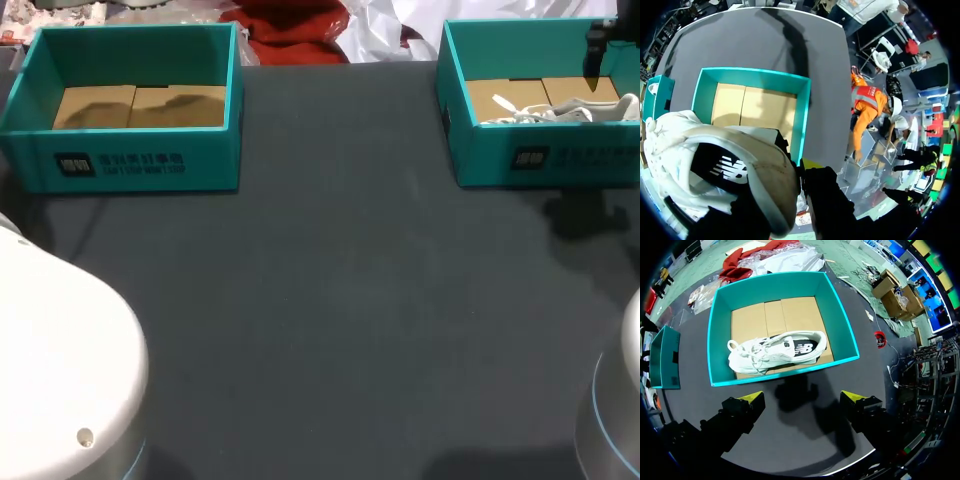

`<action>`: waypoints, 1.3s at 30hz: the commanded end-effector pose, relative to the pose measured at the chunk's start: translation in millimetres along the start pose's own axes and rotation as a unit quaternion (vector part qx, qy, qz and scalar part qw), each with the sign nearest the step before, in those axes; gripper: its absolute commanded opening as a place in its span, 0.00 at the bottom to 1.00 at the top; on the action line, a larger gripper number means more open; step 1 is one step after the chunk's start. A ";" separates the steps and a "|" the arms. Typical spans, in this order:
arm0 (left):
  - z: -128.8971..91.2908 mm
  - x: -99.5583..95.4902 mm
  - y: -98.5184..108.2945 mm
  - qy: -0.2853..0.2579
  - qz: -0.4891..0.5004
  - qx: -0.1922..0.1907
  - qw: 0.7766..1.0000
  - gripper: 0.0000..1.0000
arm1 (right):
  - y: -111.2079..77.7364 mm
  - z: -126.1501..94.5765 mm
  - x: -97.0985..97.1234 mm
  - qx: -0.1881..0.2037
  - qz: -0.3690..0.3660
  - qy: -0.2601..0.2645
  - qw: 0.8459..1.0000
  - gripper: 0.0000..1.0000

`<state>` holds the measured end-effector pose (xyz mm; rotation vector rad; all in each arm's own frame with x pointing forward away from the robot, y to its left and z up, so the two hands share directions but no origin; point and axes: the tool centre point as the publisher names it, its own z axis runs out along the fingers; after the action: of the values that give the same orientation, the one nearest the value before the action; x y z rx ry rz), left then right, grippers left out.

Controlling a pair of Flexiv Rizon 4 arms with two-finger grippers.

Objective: Take the shoe out of the shoebox, open the shoe tongue, remove and reinsert the insole, then place the shoe into the shoebox

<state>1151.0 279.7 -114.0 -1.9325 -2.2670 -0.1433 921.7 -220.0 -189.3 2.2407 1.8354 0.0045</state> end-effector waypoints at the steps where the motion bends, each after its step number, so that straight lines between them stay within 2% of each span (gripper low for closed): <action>1: -13.3 -6.3 -37.8 0.009 -0.001 -0.014 1.000 0.00 | -0.7 0.3 -0.3 -0.001 0.000 0.000 1.000 1.00; 13: -7.4 -41.5 -126.2 0.021 -0.005 -0.019 1.000 0.00 | -0.7 0.3 -0.3 -0.001 0.000 0.000 1.000 1.00; 28: 11.7 -103.3 -247.9 0.030 0.008 -0.046 0.998 0.00 | -0.7 0.3 -0.3 -0.001 0.000 0.000 1.000 1.00; 39: 32.5 -136.7 -317.2 0.034 0.037 -0.047 0.998 0.00 | -0.7 0.3 -0.3 -0.001 0.000 0.000 1.000 1.00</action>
<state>878.7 109.2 -157.8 -1.8477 -2.0774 0.0424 921.7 -219.9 -189.3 2.2407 1.8353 0.0044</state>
